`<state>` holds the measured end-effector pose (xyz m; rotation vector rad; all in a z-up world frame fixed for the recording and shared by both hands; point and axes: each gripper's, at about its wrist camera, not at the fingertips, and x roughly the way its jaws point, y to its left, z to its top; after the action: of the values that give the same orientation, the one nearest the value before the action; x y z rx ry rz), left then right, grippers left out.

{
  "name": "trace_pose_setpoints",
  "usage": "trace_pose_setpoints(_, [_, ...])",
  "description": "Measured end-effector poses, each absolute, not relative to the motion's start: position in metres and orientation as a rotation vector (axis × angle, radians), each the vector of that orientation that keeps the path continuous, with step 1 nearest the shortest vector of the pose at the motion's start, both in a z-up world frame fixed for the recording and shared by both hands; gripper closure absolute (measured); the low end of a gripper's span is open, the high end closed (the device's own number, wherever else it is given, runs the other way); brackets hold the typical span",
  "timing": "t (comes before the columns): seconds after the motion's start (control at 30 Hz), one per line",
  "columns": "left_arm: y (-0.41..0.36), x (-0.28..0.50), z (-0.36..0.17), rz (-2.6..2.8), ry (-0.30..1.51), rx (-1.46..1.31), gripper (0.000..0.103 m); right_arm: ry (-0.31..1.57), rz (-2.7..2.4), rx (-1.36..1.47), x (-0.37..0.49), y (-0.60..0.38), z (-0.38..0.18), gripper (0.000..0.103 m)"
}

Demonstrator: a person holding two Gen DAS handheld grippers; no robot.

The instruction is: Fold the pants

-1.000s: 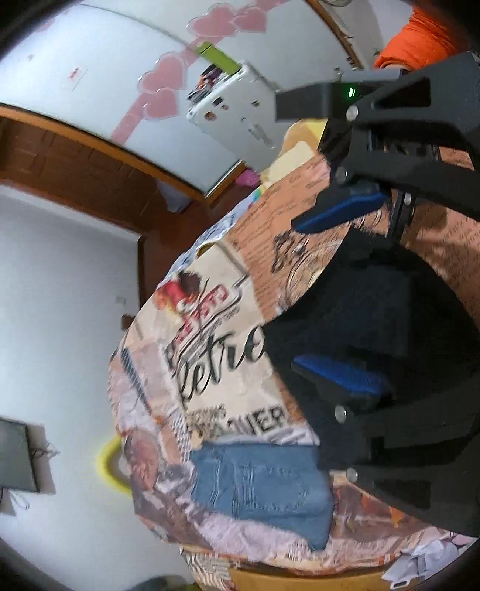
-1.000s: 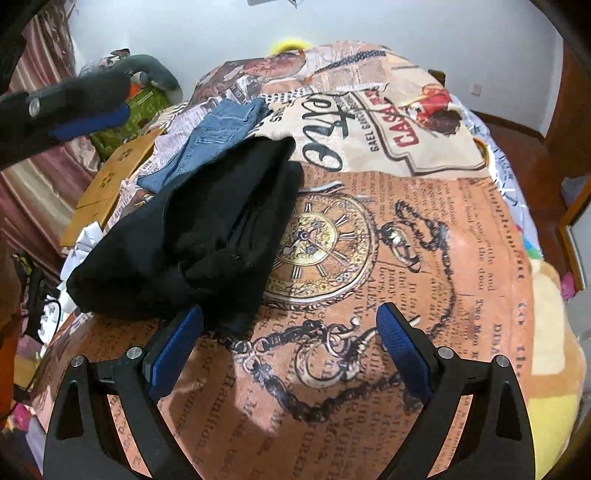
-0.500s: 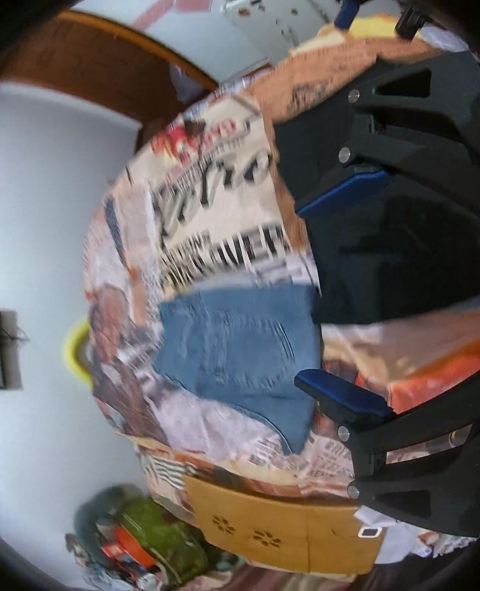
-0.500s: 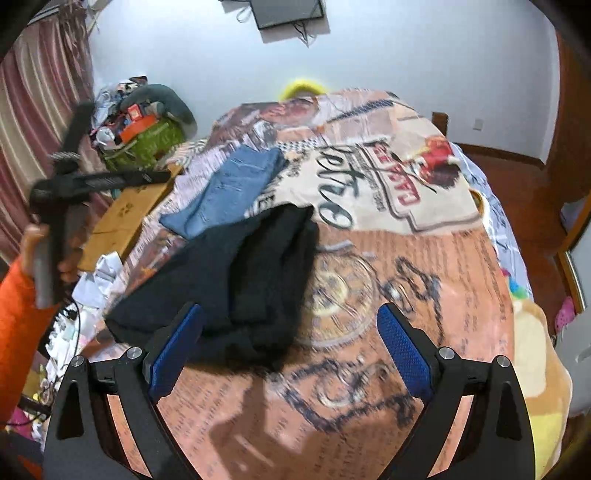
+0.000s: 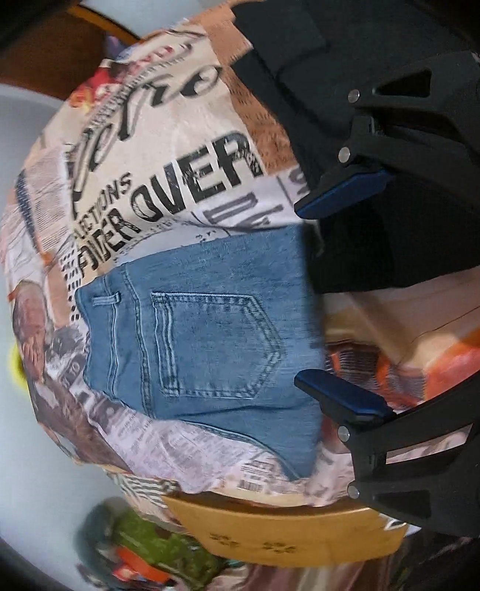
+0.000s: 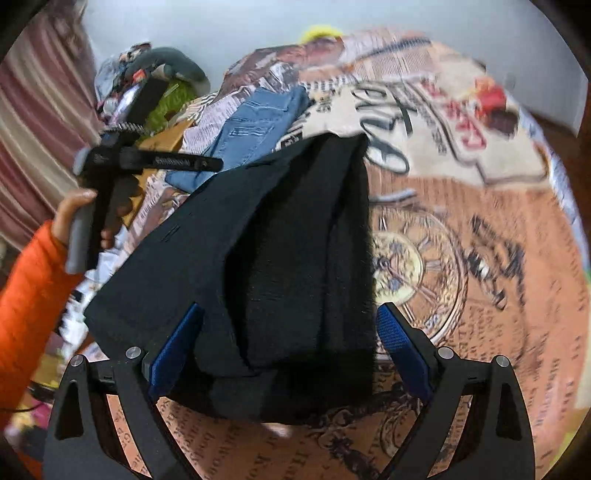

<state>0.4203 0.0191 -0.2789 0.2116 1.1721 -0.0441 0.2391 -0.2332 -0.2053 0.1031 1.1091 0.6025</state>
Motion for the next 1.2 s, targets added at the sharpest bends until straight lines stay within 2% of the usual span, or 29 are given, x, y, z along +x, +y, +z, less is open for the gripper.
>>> trace_pose_setpoints(0.07, [0.016, 0.428, -0.288, -0.056, 1.19, 0.232, 0.016, 1.111, 0.604, 0.087, 0.24, -0.238, -0.209, 0.01])
trace_pose_setpoints(0.23, [0.009, 0.44, -0.31, -0.168, 1.291, 0.248, 0.015, 1.078, 0.615, 0.021, 0.244, -0.245, -0.209, 0.01])
trace_pose_setpoints(0.43, [0.01, 0.41, -0.32, -0.257, 1.344, 0.302, 0.015, 1.048, 0.566, -0.026, 0.26, -0.262, -0.214, 0.01])
trace_pose_setpoints(0.53, [0.008, 0.383, -0.314, -0.269, 1.304, 0.35, 0.014, 1.041, 0.506, -0.022, 0.272, -0.274, -0.218, 0.01])
trace_pose_setpoints(0.67, [0.012, 0.35, -0.301, -0.273, 1.288, 0.299, 0.017, 1.042, 0.44, 0.009, 0.278, -0.284, -0.214, 0.022])
trace_pose_setpoints(0.73, [0.01, 0.335, -0.294, -0.261, 1.278, 0.304, 0.019, 1.033, 0.414, 0.013, 0.275, -0.283, -0.205, 0.025])
trace_pose_setpoints(0.8, [0.007, 0.323, -0.287, -0.251, 1.267, 0.314, 0.024, 1.025, 0.423, 0.044, 0.271, -0.285, -0.194, 0.025])
trace_pose_setpoints(0.9, [0.002, 0.303, -0.274, -0.229, 1.249, 0.319, 0.027, 0.997, 0.46, 0.068, 0.258, -0.284, -0.179, 0.025])
trace_pose_setpoints(1.2, [-0.005, 0.253, -0.246, -0.228, 1.221, 0.19, 0.028, 0.97, 0.525, 0.067, 0.213, -0.274, -0.16, 0.025])
